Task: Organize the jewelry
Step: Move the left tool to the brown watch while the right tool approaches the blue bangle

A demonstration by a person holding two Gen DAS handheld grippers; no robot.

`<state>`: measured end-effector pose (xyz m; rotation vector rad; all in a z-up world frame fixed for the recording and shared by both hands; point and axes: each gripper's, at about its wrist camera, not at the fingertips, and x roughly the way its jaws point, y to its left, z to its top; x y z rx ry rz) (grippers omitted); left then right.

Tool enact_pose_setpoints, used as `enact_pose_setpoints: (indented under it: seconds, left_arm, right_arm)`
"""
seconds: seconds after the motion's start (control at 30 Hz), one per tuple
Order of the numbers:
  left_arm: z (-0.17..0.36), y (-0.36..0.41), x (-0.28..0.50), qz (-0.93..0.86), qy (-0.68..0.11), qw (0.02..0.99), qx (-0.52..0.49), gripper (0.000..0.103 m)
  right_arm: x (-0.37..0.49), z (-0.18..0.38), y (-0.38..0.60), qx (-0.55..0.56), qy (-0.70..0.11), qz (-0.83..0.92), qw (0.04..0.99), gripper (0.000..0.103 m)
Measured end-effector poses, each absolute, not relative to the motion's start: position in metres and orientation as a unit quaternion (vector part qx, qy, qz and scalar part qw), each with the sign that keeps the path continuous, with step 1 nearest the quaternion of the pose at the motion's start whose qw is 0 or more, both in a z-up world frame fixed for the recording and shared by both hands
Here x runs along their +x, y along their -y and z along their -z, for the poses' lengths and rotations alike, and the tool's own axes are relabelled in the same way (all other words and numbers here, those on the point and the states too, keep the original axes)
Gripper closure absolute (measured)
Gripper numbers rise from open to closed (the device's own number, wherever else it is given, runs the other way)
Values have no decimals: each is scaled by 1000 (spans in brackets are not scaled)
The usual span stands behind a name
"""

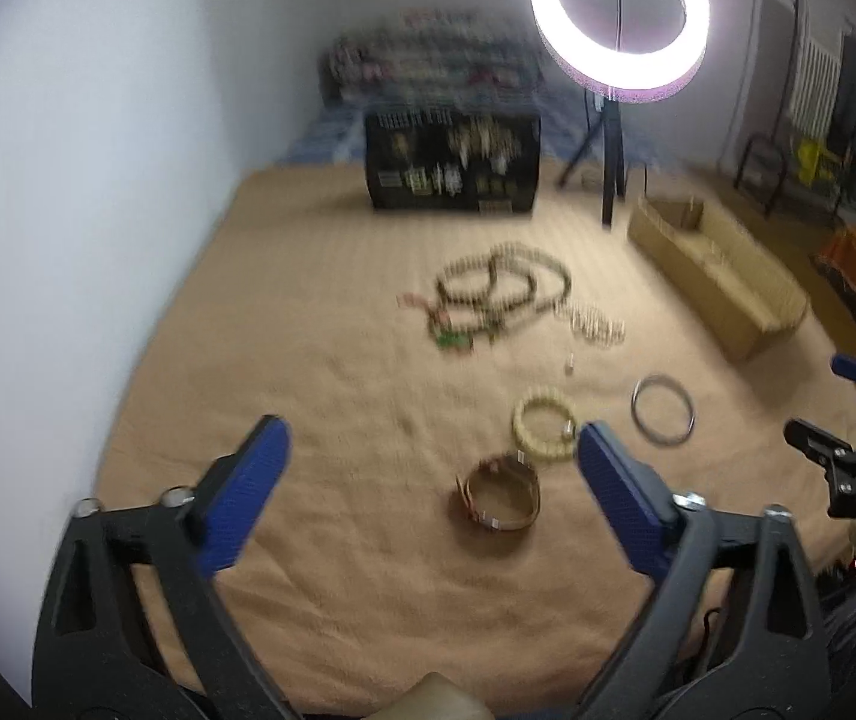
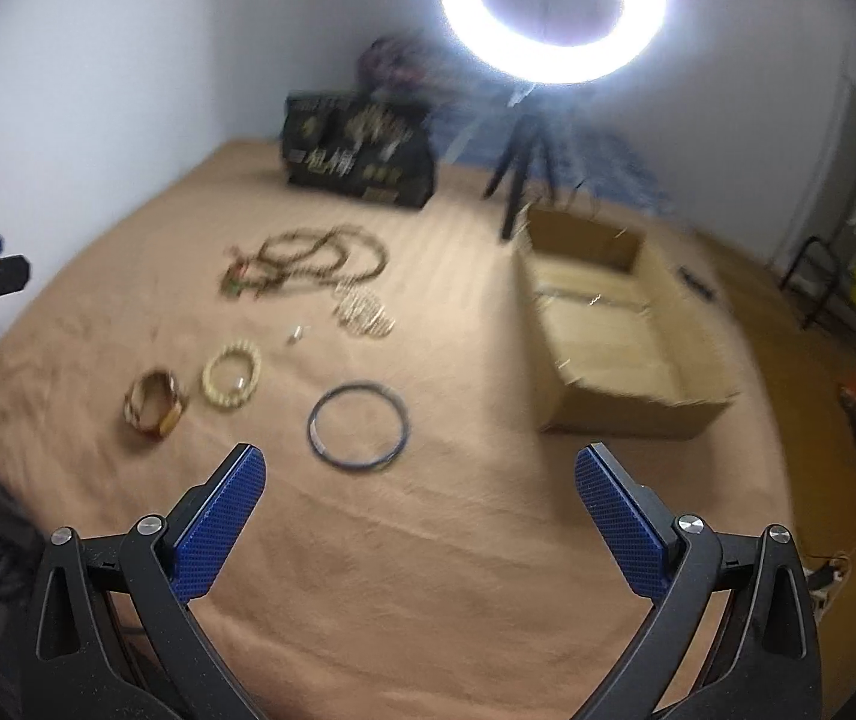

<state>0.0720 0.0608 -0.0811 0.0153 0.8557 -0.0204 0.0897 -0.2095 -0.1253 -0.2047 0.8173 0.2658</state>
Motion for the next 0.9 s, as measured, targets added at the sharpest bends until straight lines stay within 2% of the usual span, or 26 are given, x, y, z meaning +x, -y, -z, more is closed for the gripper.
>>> enact_pose_setpoints:
  seconds: [0.17, 0.33, 0.4, 0.53, 0.6, 0.83, 0.9]
  left_arm:
    - [124, -67, 91, 26, -490, 871, -29, 27]
    - [150, -65, 104, 33, -531, 844, -66, 27]
    - [158, -63, 110, 34, -540, 838, -73, 31]
    - [170, -61, 120, 30, -555, 828, -74, 33]
    - [177, -65, 123, 27, -563, 822, -82, 42]
    - [196, -66, 126, 25, -576, 814, -76, 47]
    - [200, -64, 127, 29, -580, 811, -74, 52]
  right_arm:
    - [115, 160, 208, -76, -446, -153, 878, 1]
    - [134, 177, 203, -69, -466, -154, 868, 1]
    - [142, 183, 199, -67, -475, -158, 863, 1]
    - [154, 193, 196, -60, -492, -161, 853, 1]
    - [157, 198, 194, -59, -496, -162, 851, 1]
    - [162, 210, 194, -60, -498, -160, 850, 1]
    - [164, 212, 194, -59, -497, -160, 851, 1]
